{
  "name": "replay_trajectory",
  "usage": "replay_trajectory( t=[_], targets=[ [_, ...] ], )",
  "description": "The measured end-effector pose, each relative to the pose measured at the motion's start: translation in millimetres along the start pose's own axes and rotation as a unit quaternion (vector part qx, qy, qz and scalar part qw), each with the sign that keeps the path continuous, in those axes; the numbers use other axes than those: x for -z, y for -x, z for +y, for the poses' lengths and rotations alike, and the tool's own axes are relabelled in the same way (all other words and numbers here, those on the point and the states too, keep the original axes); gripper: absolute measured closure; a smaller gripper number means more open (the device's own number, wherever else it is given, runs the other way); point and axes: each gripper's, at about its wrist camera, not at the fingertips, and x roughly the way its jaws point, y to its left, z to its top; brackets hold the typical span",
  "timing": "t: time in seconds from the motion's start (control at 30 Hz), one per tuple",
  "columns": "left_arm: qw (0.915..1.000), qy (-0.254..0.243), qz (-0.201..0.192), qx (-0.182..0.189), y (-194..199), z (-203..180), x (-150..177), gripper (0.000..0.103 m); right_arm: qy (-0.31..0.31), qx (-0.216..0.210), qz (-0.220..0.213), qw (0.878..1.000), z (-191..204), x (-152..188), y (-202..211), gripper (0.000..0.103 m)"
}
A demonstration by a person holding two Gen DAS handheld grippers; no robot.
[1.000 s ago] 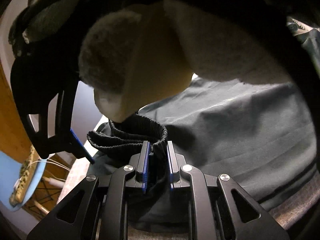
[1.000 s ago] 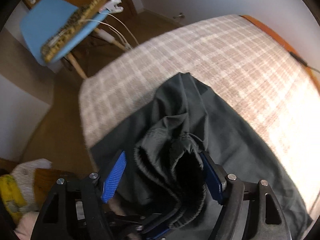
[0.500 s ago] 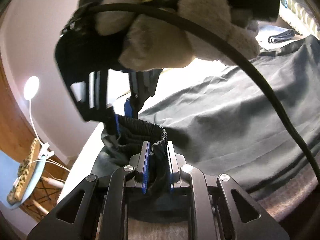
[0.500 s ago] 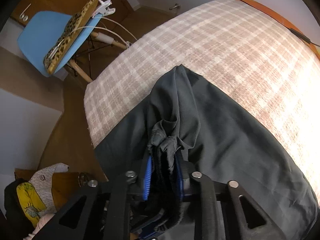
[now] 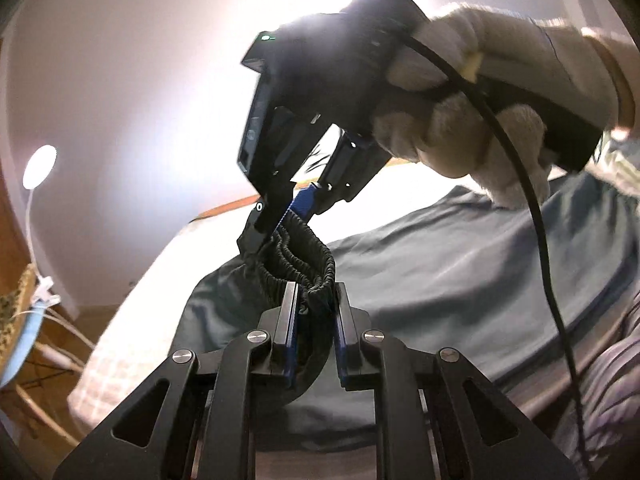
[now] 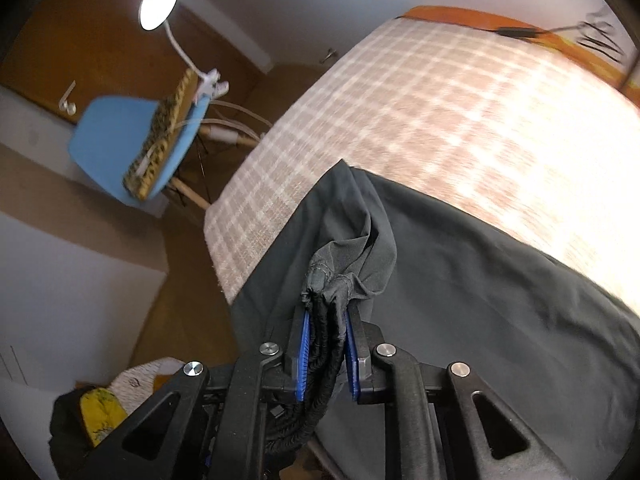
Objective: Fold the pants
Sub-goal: 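Grasp the waistband with the right gripper while the left gripper holds it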
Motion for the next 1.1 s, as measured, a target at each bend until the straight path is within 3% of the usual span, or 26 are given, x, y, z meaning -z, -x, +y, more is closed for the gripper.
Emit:
replay_trajectory(
  t=[0.53,0.8,1.1],
  targets=[
    [0.9880,0.006,-0.008,0.154,-1,-102,-61,0.089,-0.051,0.042,-0.069,0.995,-67,88,124,0.089],
    [0.9740,-0.009,0.010,0.226,-7,-144,-85,0.089,-0.087,0.068,-0.096,0.989,-108,129,173,0.089],
    [0.9556,-0.063,0.029,0.286,-14,-207,-109,0.089,-0.131,0.093,-0.123,0.979,-160,181,226,0.089]
  ],
)
